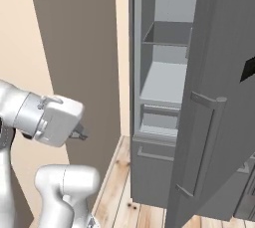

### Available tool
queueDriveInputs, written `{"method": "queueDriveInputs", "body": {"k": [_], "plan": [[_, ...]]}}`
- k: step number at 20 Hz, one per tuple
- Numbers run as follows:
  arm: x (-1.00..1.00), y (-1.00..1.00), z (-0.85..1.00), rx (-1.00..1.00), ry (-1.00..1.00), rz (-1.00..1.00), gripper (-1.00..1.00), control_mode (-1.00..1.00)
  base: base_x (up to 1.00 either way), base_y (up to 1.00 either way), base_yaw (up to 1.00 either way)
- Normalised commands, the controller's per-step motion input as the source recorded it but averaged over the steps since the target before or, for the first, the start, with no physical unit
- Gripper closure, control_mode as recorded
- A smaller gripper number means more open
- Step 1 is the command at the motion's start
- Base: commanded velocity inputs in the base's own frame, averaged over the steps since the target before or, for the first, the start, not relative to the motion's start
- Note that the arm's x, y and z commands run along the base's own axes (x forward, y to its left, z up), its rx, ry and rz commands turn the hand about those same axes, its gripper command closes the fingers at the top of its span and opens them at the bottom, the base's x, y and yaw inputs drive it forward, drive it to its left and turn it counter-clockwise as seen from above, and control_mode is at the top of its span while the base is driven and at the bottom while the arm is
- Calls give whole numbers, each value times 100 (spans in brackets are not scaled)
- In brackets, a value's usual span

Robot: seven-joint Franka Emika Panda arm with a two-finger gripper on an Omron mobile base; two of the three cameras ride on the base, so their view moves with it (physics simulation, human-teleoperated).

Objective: Retrieve the kiwi and banana from the fridge and place them into the bowl on the dining table.

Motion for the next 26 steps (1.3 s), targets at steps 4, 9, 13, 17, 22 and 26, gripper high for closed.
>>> {"method": "queueDriveInputs", "body": {"k": [4,9,13,17,22,26], "plan": [[24,-23,-11,-24,23,13,100,-100,0,0,0],[14,-34,-12,-26,27,13,100,-100,0,0,0],[0,-50,-11,-18,28,10,100,-100,0,0,0],[-1,-68,-23,-6,17,3,100,-100,0,0,0],[-9,-43,-26,-2,4,0,100,-100,0,0,0],[-6,0,-19,-7,7,-1,100,-100,0,0,0]]}}
